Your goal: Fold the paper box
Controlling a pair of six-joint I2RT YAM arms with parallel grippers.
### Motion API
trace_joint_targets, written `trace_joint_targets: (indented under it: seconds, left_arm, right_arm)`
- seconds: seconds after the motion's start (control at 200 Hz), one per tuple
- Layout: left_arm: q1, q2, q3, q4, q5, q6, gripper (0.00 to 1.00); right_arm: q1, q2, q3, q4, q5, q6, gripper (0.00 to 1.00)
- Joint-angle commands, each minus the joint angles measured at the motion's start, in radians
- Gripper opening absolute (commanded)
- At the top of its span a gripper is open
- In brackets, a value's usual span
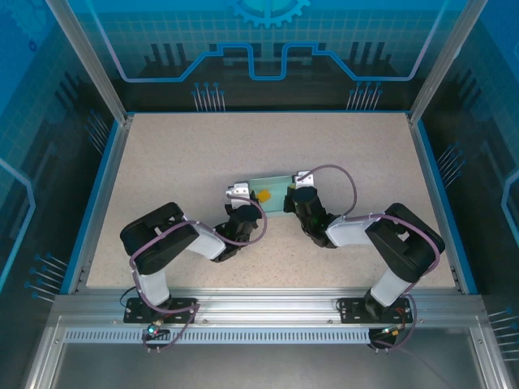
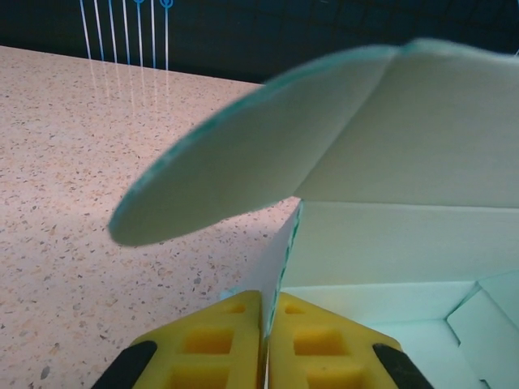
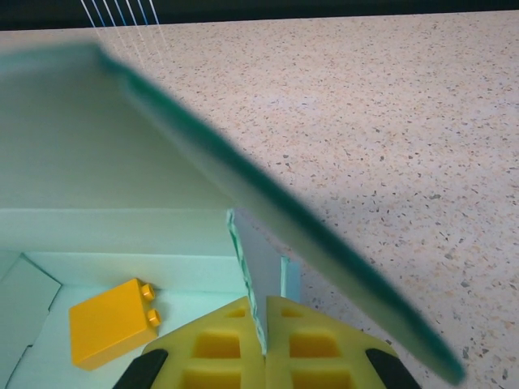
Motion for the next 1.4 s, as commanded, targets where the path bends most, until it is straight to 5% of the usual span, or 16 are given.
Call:
trace_joint_targets:
  seconds: [0.0,0.685,0.991,1.216,1.396]
  left_arm:
    - [-0.010,0.025,-0.026,-0.052,0.029,0.009,0.13]
    - [-0.008,-0.137,-0.078,-0.104,0.049,0.022,0.46]
    - [0.007,-0.397,-0.057,-0.404,0.125,0.042,0.61]
    - [0.172,-0.611,0.050,-0.745,0.402,0.019,0.64]
    - [0.298,-0.570,0.253,-0.971,0.656,0.047,0.64]
  right_arm:
    - [0.024,0.031,-0.031,-0.045,0.023,0.025,0.02]
    - [0.033,-0.009,-0.004,-0.108,0.055,0.023,0.02]
    - [0.035,-0.022,0.013,-0.129,0.060,0.014,0.02]
    - [0.036,-0.018,0.025,-0.135,0.061,0.010,0.02]
    - [0.040,-0.003,0.036,-0.137,0.060,0.009,0.02]
